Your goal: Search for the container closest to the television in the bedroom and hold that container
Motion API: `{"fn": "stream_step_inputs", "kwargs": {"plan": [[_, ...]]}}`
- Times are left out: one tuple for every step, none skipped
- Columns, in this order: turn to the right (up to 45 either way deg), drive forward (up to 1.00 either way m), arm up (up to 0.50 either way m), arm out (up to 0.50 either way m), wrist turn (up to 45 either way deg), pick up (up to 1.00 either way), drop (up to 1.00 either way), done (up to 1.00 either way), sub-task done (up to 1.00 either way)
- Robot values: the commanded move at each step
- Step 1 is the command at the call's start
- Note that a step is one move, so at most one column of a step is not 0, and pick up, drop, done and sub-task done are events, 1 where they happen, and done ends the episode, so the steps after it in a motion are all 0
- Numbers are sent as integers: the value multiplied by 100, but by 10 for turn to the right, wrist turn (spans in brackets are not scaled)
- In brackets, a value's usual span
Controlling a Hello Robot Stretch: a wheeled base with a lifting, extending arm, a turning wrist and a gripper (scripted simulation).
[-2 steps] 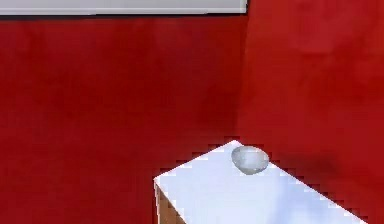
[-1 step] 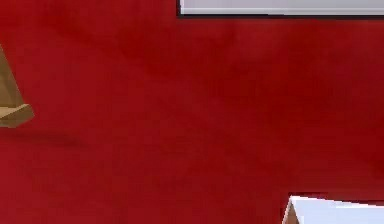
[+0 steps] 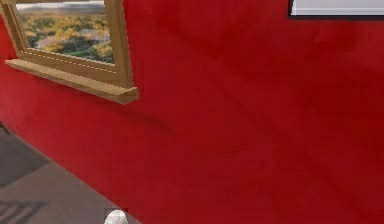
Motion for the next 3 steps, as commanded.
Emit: {"fn": "stream_step_inputs", "kwargs": {"plan": [[0, 0, 50, 0, 0, 0, 0, 0, 0], [0, 0, 38, 0, 0, 0, 0, 0, 0], [0, 0, 0, 38, 0, 0, 0, 0, 0]]}}
